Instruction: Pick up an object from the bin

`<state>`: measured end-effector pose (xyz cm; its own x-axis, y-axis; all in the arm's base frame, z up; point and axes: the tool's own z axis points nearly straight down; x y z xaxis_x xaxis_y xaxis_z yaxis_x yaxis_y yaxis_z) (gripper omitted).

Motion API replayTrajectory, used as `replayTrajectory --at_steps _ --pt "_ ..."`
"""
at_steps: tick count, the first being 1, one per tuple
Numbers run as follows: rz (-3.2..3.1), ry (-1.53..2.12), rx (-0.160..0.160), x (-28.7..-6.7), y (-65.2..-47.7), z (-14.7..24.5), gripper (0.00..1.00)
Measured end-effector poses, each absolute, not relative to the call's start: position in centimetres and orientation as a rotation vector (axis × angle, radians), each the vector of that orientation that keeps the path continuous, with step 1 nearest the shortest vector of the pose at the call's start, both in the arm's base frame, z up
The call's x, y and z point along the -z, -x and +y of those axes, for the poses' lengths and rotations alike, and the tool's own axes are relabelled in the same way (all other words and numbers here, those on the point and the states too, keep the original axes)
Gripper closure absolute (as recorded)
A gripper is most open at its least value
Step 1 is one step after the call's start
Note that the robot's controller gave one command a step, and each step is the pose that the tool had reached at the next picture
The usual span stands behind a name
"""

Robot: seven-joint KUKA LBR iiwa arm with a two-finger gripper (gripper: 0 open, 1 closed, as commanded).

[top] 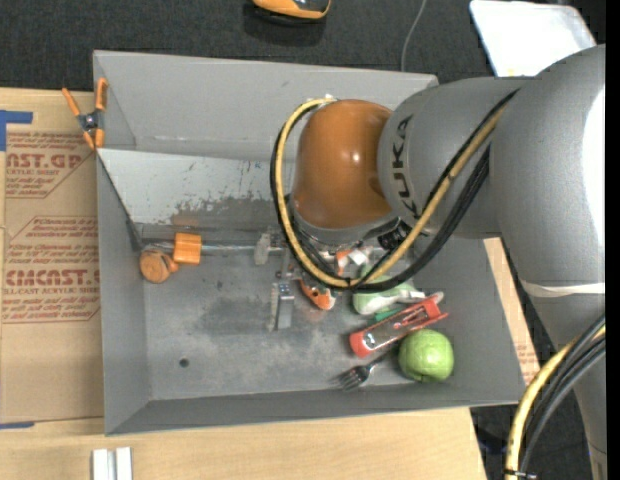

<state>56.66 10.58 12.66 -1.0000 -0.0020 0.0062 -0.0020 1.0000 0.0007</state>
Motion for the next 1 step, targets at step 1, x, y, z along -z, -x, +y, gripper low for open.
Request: replayTrajectory --at_steps 1 --pt "-3.143 -0.001 0.002 -13.15 -56.85 10.52 0.00"
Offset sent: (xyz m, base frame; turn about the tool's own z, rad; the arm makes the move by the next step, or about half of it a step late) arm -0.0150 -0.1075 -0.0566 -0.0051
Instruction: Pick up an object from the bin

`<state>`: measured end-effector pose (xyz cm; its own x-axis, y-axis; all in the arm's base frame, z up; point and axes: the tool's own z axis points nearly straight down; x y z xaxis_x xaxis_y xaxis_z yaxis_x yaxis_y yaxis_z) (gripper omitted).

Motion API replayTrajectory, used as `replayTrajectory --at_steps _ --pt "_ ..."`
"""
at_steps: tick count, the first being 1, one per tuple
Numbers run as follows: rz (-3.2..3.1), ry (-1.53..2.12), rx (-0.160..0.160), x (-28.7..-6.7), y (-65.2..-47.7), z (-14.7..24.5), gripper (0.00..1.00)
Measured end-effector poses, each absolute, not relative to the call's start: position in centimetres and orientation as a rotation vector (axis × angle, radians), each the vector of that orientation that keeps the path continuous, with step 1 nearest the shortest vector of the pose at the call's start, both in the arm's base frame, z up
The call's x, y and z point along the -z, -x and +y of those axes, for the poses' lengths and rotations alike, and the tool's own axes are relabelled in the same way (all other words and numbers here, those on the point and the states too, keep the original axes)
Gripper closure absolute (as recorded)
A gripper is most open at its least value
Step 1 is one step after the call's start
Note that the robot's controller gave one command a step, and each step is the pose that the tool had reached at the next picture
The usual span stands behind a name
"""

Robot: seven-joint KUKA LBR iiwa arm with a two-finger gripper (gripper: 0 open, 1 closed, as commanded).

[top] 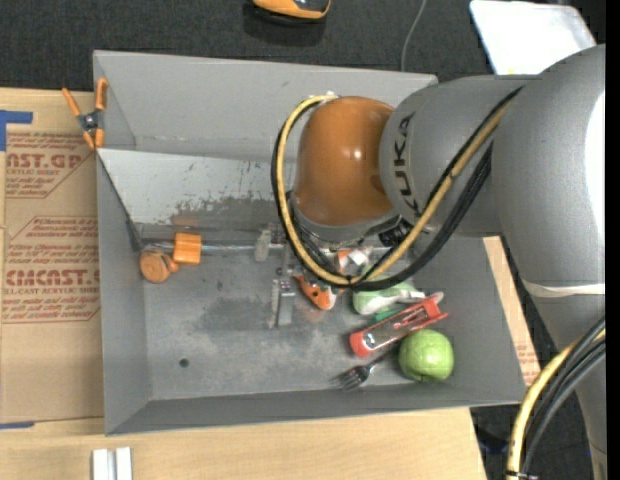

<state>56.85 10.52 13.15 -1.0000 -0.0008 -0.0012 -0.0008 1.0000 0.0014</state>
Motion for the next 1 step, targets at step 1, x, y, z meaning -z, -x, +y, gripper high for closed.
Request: replayTrajectory --at_steps 1 --pt "3.139 0.016 -0.002 -8.45 -55.60 2.52 0.00"
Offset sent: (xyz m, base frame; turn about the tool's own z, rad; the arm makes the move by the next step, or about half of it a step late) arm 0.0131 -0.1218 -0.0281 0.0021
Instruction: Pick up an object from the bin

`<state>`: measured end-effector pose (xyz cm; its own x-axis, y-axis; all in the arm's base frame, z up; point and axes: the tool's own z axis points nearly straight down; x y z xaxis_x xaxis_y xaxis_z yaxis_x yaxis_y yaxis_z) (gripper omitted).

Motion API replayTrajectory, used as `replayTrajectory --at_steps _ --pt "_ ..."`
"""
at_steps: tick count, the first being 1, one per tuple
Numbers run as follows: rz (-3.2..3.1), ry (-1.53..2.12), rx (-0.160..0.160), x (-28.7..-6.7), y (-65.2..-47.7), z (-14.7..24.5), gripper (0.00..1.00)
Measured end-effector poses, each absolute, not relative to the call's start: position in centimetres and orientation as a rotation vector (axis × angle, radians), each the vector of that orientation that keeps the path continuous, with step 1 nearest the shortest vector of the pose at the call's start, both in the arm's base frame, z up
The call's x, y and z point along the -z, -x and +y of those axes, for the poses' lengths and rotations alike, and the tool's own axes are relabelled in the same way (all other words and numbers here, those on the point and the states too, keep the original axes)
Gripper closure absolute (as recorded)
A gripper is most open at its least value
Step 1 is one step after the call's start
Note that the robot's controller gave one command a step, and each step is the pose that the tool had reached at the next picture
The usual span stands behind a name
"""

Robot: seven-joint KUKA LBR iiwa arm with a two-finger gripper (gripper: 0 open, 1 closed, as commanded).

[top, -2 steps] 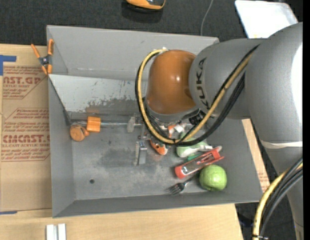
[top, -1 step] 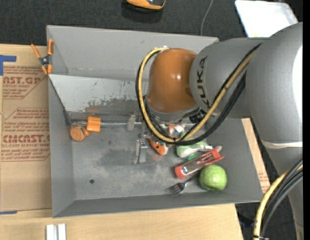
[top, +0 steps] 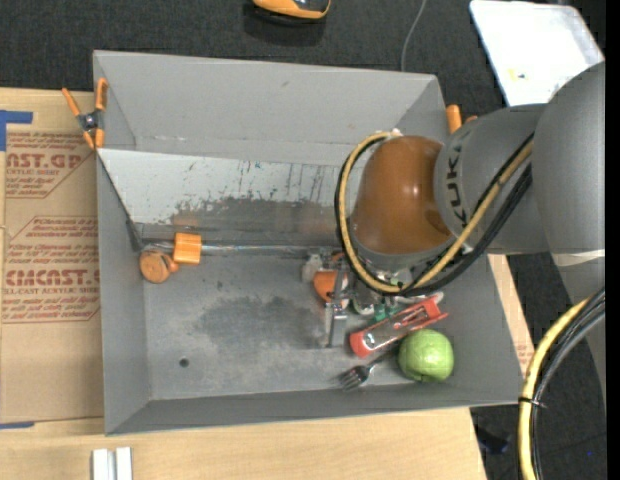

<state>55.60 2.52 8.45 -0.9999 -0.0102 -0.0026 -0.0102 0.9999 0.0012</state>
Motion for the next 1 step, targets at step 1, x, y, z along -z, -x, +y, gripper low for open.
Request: replayTrajectory --at_steps 1 --pt "3.127 -0.005 -0.006 -10.49 -58.33 -1.81 0.00"
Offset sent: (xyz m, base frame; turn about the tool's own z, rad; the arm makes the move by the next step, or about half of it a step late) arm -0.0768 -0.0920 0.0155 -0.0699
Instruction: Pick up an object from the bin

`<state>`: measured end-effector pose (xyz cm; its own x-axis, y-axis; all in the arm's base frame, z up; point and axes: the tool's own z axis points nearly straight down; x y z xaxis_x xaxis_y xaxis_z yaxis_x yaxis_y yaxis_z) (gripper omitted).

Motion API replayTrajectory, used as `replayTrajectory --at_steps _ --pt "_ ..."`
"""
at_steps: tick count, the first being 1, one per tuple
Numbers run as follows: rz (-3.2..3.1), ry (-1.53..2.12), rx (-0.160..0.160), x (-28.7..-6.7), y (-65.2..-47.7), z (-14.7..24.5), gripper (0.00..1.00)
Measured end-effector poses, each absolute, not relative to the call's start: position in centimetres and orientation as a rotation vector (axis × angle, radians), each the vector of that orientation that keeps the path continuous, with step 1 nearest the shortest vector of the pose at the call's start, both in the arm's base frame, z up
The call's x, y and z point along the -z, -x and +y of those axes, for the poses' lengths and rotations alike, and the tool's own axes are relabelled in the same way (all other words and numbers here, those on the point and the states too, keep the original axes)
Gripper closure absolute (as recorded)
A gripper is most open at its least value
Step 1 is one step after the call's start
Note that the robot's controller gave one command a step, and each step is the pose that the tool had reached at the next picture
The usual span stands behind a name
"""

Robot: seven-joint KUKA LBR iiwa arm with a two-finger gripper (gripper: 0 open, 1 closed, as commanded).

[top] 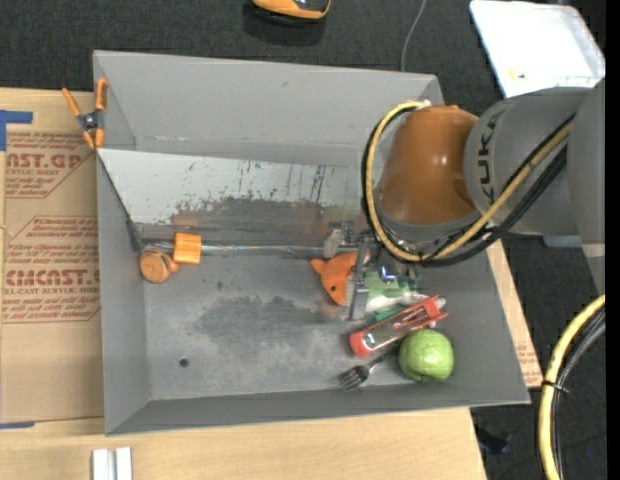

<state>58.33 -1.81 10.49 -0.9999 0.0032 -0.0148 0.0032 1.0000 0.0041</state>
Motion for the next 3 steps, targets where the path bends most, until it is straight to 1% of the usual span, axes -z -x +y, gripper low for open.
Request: replayTrajectory --at_steps 1,2,3 --pt "3.141 0.110 -0.006 -10.0 -49.6 -5.7 0.00" --pt "3.133 0.141 -0.009 -8.0 -50.7 -8.4 0.00" --pt "3.115 0.312 -0.082 -7.4 -54.8 -10.9 1.00"
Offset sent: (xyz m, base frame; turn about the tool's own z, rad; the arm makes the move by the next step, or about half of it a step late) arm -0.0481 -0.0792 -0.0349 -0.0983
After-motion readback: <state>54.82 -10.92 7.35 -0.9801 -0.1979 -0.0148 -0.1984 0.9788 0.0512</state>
